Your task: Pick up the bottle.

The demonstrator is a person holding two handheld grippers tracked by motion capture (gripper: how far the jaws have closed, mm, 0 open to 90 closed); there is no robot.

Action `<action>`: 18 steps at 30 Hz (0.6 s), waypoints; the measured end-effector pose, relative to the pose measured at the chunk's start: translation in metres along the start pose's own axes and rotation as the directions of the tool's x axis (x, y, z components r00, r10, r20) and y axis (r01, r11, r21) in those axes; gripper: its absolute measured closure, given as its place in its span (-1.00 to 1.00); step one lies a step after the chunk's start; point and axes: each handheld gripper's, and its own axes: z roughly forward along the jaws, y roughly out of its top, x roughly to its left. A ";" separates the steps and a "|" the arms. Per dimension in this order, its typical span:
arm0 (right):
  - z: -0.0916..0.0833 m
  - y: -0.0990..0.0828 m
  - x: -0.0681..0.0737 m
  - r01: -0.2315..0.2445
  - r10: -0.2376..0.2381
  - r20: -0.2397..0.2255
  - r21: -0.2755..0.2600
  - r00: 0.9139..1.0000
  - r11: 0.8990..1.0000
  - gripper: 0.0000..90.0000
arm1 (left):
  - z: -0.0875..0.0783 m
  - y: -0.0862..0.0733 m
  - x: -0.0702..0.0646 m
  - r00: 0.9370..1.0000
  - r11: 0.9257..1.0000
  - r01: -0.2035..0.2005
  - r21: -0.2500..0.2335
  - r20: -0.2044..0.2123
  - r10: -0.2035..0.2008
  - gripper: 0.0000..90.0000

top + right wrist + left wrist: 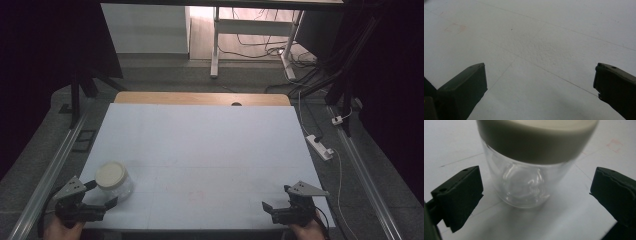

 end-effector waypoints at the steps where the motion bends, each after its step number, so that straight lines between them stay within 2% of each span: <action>1: 0.000 0.000 0.000 0.000 0.000 0.000 0.000 1.000 1.000 -1.00 | 0.002 0.000 0.000 1.000 1.000 0.002 -0.003 -0.003 -0.002 -1.00; 4: 0.000 0.000 0.000 0.000 0.000 -0.001 0.000 1.000 1.000 -1.00 | 0.007 0.002 0.000 1.000 1.000 -0.004 -0.010 0.011 0.004 -1.00; 6: 0.000 0.000 0.000 0.000 0.000 -0.001 0.000 1.000 1.000 -1.00 | 0.010 0.004 -0.002 1.000 1.000 -0.017 -0.005 -0.001 0.017 -1.00; 8: 0.000 0.000 0.000 0.001 -0.001 -0.001 0.001 1.000 1.000 -1.00 | 0.012 0.006 -0.002 1.000 1.000 -0.013 0.009 -0.008 0.013 -1.00; 12: 0.000 0.000 0.000 0.004 -0.004 -0.002 0.002 1.000 1.000 -1.00 | 0.014 0.008 -0.001 0.998 1.000 -0.015 0.003 -0.061 0.015 -1.00; 14: 0.000 0.000 0.000 0.004 -0.004 -0.002 0.003 1.000 1.000 -1.00 | 0.015 0.008 0.001 0.998 1.000 -0.029 0.002 -0.047 0.029 -1.00; 18: 0.001 0.000 0.000 0.006 -0.006 -0.001 0.005 1.000 1.000 -1.00 | 0.022 0.010 0.004 0.999 0.999 -0.031 0.011 -0.012 0.031 -1.00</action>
